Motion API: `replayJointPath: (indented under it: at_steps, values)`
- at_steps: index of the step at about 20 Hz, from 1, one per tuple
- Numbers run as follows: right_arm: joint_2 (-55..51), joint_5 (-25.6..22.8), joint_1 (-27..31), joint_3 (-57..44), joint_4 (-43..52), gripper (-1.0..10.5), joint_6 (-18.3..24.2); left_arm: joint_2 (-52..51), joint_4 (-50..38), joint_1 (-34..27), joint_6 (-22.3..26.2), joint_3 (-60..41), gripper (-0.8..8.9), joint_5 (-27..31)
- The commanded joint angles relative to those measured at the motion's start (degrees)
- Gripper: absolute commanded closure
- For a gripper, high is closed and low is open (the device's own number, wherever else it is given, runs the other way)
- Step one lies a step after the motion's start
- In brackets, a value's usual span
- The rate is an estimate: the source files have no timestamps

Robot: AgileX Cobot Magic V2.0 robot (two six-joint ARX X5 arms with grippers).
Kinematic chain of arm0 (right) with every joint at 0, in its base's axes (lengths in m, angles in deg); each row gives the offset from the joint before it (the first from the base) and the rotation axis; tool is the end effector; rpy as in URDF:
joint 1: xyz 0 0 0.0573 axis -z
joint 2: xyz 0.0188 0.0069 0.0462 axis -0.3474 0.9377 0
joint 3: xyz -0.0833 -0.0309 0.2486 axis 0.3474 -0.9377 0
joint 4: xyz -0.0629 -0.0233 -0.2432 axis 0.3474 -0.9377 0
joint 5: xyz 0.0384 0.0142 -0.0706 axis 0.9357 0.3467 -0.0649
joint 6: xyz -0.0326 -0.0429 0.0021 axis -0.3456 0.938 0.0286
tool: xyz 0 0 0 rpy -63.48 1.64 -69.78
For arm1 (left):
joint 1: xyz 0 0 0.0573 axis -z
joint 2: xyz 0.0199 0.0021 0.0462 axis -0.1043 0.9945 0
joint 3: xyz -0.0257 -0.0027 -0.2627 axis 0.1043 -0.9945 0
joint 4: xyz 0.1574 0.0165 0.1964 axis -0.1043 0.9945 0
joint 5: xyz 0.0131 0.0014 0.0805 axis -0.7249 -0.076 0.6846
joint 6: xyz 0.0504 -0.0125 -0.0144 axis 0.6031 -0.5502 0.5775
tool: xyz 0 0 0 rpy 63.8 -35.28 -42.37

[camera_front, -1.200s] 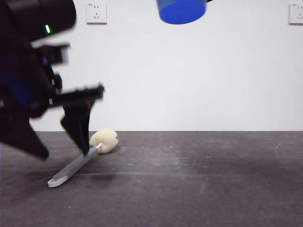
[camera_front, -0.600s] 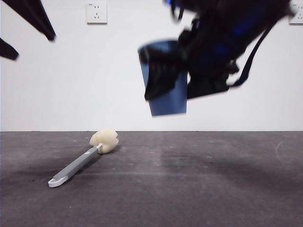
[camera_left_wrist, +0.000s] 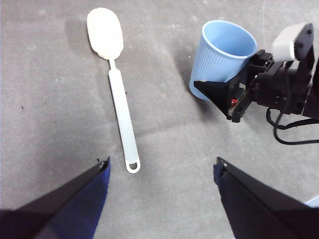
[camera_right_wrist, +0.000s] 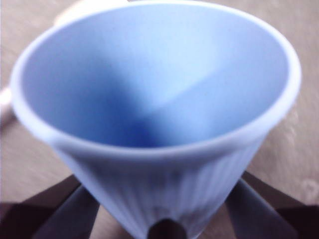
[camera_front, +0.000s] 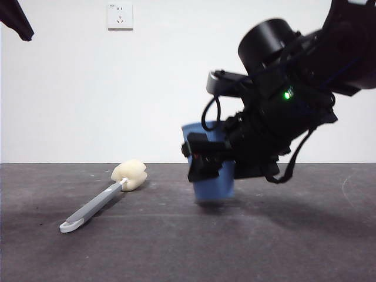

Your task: Pick up the cup brush,pick up the cup,insert the brush into the cup,clean the cup,put the cup brush back,put the cup back to the fixed position on the table

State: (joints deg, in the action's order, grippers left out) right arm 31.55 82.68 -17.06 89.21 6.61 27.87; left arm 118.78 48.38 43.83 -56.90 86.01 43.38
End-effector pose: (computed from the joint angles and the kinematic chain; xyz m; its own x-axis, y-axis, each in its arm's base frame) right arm 0.2624 0.1968 0.1275 0.7485 0.4475 -0.4893 -0.5192 0.8546 -0.0126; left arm 0.0976 -0.0721 0.2777 0.7104 -0.4243 -0.5615 0.2930 0.9037 -0.3121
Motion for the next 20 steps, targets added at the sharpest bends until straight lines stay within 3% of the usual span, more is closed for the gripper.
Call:
replayJointPath:
  at_steps: [1, 6, 12, 17, 20]
  values:
    - [2.1, 2.1, 0.7, -0.4, 0.7, 9.6, -0.6, -0.1, -0.2, 0.0, 0.7, -0.2, 4.63, 0.0]
    - [2.6, 2.8, 0.9, -0.4, -1.0, 9.6, -0.8, -0.1, 0.2, 0.0, 0.7, -0.2, 4.63, 0.2]
    - [2.2, 2.8, 0.6, -0.4, -6.9, 6.0, -0.6, -0.1, 0.2, 0.0, 0.7, -0.2, 4.63, 0.1]
    - [0.7, 2.8, 0.5, -0.4, -8.3, 4.4, -1.3, -0.1, 0.6, 0.0, 0.7, -0.2, 4.63, 0.2]
    - [-0.8, 2.8, 0.5, -0.4, -10.1, 4.3, -1.7, -0.1, 0.6, 0.0, 0.7, -0.2, 4.63, 0.2]
